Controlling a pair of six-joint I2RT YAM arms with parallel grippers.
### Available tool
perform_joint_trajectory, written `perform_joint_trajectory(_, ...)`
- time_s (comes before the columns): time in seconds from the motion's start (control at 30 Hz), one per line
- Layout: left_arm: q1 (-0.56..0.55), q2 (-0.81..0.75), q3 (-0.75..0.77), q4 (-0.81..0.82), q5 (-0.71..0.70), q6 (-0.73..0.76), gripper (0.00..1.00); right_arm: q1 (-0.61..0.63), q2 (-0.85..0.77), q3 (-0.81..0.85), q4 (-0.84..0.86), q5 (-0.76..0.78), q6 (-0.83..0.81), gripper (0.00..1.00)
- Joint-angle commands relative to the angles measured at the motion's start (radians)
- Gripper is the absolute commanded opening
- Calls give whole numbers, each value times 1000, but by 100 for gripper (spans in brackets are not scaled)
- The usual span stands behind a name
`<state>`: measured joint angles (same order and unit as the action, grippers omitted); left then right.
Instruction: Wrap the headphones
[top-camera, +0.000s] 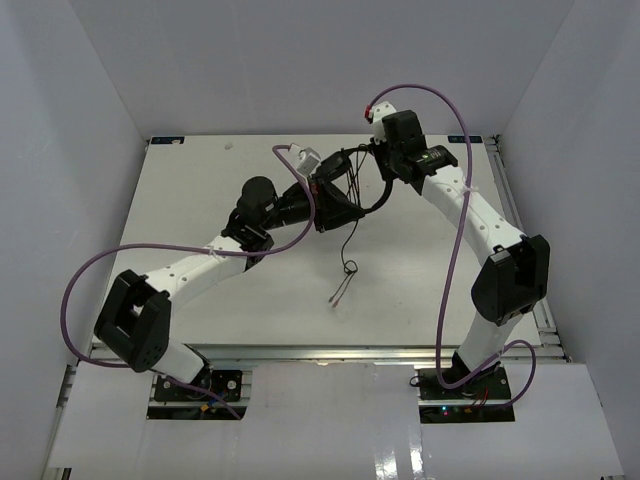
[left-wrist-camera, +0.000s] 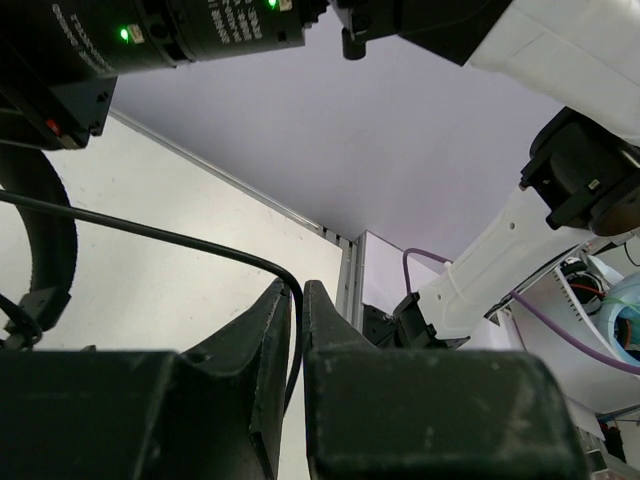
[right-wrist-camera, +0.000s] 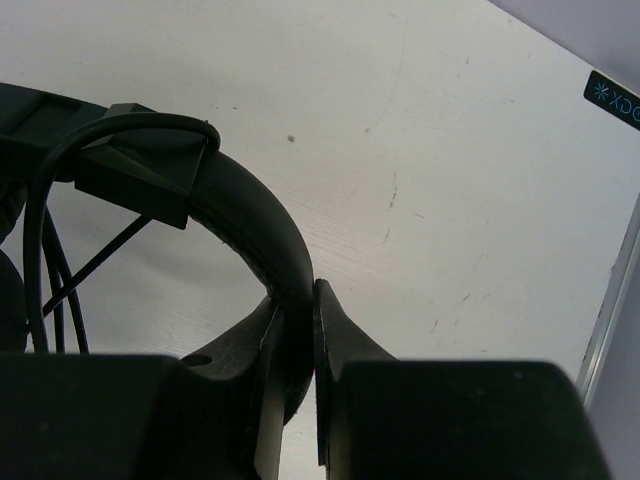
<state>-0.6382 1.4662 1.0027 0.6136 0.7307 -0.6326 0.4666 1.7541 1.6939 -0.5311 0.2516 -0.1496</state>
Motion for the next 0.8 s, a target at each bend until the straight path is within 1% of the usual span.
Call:
perform_joint_trajectory(0.0,-29,31,36,50,13,-36,20,-19,-26,42,55,-13,95,8)
perform_joint_trajectory(0.13,-31,114,77,66,15,-68,21,-17,-58,17,58,-68,123,8)
perform_joint_trajectory(0.2,-37,149,83,75,21,-79,23,-19,-76,13,59,-91,136,8)
perform_joint_trajectory(0.3,-51,164,68,74,12,-72,25,-21,-96,16,59,-127,142,8)
perform_joint_trajectory(0.37,-60,163,51,71,7,-59,25,-31,-109,32,53,-148,177,8)
perform_joint_trajectory(0.47,-61,137,4,64,-6,-40,25,-52,-120,55,40,-188,190,8)
perform_joint_trajectory(0.6,-61,93,-80,63,-32,10,26,-103,-125,130,3,-248,213,8)
perform_joint_trajectory(0.7,-62,69,-153,109,-74,34,27,-118,-119,178,-27,-308,234,8)
perform_joint_trajectory(0.73,-63,66,-170,147,-89,44,29,-118,-117,196,-34,-329,245,8)
perform_joint_trajectory(0.77,-69,66,-201,166,-123,51,35,-118,-116,202,-44,-340,254,8)
